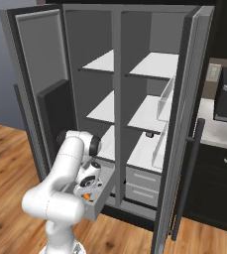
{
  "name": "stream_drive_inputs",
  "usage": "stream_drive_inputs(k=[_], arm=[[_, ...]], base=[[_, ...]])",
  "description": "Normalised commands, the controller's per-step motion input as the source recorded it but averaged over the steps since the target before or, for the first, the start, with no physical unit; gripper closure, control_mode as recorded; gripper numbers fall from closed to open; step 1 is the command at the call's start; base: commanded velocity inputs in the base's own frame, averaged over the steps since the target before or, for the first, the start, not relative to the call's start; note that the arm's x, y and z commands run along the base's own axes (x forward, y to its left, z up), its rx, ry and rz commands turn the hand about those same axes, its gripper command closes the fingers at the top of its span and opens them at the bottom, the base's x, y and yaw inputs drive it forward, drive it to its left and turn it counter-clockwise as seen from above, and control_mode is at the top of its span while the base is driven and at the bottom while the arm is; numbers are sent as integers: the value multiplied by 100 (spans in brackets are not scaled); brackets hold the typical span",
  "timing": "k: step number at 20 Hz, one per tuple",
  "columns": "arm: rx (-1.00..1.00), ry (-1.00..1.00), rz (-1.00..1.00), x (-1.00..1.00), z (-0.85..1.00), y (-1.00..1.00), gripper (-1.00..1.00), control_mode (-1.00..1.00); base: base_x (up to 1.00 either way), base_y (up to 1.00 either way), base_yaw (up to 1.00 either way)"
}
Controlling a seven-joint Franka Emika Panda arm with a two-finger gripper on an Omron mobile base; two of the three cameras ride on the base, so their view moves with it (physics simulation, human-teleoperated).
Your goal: Take the lime and carrot from the fridge shelf and place them in the freezer drawer to begin freezing them.
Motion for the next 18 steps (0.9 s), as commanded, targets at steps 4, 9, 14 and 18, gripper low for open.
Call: stream_drive_inputs(k=[4, 9, 14, 18], arm=[[0, 3, 3, -1, -37, 6, 100, -100], [0, 3, 3, -16, -40, 6, 100, -100], [0, 1, 5, -40, -45, 4, 100, -100], [0, 0, 6, -60, -49, 3, 100, -100]], base=[[0, 0, 0], [0, 0, 0], [0, 0, 0], [0, 0, 0]])
